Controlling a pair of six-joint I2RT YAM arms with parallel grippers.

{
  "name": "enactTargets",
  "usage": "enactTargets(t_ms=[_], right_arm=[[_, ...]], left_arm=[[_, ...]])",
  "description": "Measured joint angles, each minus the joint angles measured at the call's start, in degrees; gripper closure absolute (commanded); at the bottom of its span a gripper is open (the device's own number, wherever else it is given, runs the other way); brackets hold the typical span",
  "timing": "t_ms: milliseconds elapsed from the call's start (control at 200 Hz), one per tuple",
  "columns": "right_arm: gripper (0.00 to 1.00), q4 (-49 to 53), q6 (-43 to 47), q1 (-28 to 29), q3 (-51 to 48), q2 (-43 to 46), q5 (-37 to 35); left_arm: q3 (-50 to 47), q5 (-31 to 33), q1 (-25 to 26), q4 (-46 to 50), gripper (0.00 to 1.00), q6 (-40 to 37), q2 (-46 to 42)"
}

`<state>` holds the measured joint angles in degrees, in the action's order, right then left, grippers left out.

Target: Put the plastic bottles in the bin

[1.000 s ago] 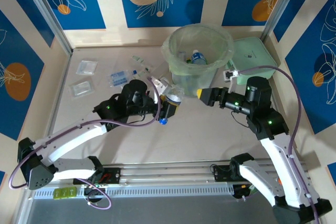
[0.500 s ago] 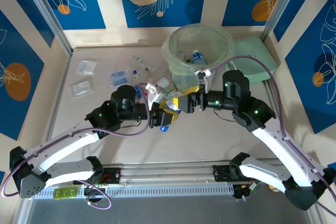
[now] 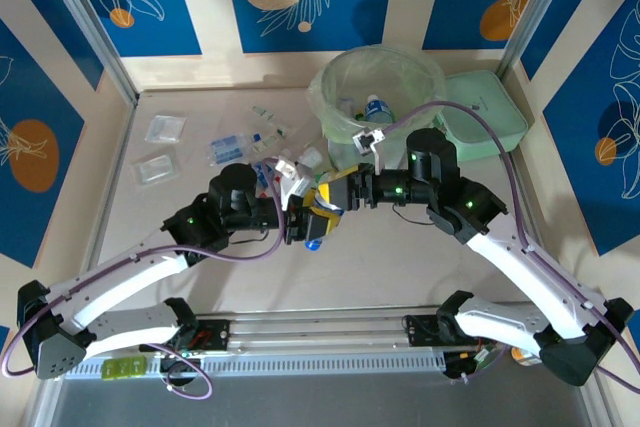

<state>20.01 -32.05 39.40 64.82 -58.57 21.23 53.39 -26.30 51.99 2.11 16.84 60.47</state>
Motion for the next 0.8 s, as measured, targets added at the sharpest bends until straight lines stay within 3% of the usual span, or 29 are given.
enactTargets(t_ms=[85,250,410,650,800], right_arm=[[0.42,0.0,-0.4,0.0,0.0,0.0,-0.1],[0.45,-0.3,-1.0,-0.4,0.0,0.2,0.0],[0.47,-1.5,-2.4,-3.2,0.0,1.2,0.4],[0.47,-0.9,-3.6,-9.8,0.2,1.7,0.0],[0.49,3.3,-3.6,-18.3,5.2,-0.5,-1.1]], left_arm=[[0.0,0.2,0.0,0.0,0.46,0.2,0.0],[0.1,0.4,0.0,0.4,0.25,0.9,0.0],[1.2,2.4,0.0,2.7,0.12,0.5,-0.2],[4.8,11.0,0.0,11.0,0.08,-3.9,-5.3],[6.9,19.9,0.0,14.4,0.09,-8.5,-11.5]])
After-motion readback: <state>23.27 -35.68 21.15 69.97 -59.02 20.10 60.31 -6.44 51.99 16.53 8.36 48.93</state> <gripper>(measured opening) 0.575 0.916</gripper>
